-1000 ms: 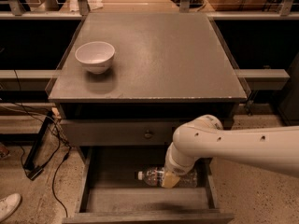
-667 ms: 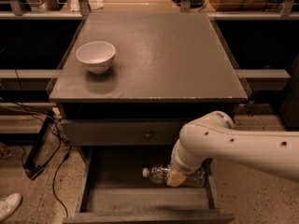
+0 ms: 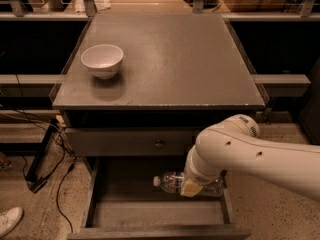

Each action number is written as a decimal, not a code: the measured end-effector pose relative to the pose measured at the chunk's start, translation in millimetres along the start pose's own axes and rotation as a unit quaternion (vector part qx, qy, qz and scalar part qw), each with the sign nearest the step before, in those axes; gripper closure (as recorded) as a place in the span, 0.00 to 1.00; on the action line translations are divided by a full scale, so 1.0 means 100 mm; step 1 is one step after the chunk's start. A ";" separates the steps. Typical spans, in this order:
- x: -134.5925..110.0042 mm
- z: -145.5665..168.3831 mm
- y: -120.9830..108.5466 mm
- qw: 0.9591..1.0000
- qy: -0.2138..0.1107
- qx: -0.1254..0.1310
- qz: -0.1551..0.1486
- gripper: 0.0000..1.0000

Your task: Pick water bottle from middle drawer and place on counter

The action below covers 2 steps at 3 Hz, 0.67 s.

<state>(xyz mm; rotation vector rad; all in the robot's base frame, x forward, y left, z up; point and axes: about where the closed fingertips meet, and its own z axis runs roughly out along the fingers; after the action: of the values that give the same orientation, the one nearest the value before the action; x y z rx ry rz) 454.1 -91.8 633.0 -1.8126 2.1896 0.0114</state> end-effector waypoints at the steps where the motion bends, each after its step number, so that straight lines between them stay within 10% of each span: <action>1: -0.01 -0.02 -0.03 1.000 -0.002 0.004 0.001 1.00; 2: 0.03 -0.25 -0.23 0.999 0.004 0.032 0.013 1.00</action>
Offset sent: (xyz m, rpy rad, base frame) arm 0.0427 -0.0353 0.0703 -0.0339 -0.1349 -0.1117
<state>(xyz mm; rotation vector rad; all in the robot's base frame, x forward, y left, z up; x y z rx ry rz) 470.7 -104.2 660.3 -1.7528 2.1926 -0.0592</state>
